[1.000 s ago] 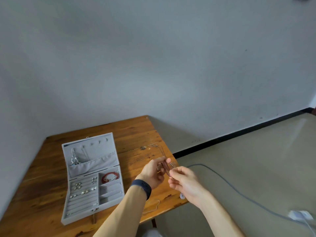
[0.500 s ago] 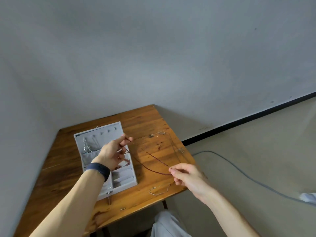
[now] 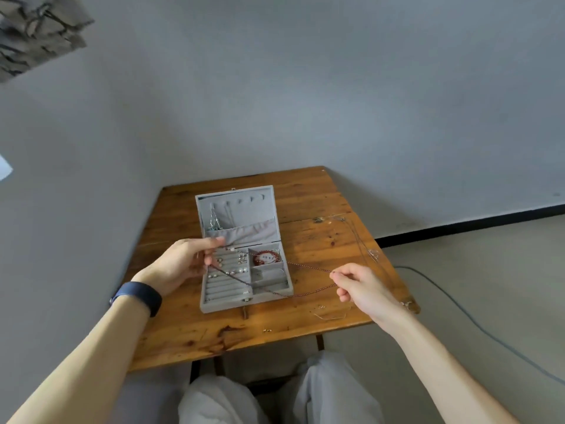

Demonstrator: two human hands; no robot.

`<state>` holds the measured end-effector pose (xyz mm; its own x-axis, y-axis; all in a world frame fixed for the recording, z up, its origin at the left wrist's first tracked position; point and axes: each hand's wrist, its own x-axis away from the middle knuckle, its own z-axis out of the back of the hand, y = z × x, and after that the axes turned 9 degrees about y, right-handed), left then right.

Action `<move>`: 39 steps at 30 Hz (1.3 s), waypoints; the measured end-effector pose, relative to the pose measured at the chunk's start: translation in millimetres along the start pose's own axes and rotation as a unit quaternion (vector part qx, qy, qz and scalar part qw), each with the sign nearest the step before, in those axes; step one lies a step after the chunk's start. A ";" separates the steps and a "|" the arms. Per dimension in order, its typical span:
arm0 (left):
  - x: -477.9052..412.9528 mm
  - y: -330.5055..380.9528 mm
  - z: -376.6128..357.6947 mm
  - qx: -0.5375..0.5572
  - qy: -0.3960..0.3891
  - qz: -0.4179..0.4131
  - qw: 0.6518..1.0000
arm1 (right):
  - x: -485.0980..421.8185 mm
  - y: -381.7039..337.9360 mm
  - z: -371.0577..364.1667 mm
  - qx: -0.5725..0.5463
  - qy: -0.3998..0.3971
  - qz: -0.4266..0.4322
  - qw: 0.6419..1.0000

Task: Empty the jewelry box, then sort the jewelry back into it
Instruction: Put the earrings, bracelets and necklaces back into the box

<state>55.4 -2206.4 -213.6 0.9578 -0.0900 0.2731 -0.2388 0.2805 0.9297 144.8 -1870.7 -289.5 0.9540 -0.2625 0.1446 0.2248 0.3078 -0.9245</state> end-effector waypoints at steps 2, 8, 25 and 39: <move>3.8 -2.7 17.9 0.110 -0.014 0.013 0.994 | -7.3 -3.7 -2.7 0.030 0.005 0.017 0.999; 16.3 -15.2 46.8 0.091 -0.052 0.040 0.994 | -24.1 -13.1 -28.2 0.114 -0.002 0.070 0.991; -28.8 62.5 79.0 -0.534 0.347 -0.209 0.743 | -98.1 -25.7 -109.3 0.216 0.009 0.331 0.918; -81.8 119.9 80.2 -0.233 0.284 -0.251 0.895 | -180.5 -80.7 -163.4 0.266 0.018 0.422 0.867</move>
<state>-64.4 -2242.1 -104.6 0.8841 0.1477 -0.4434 0.2104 0.7214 0.6598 -78.0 -1997.7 -298.6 0.8191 0.2355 -0.5230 -0.4808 0.7792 -0.4021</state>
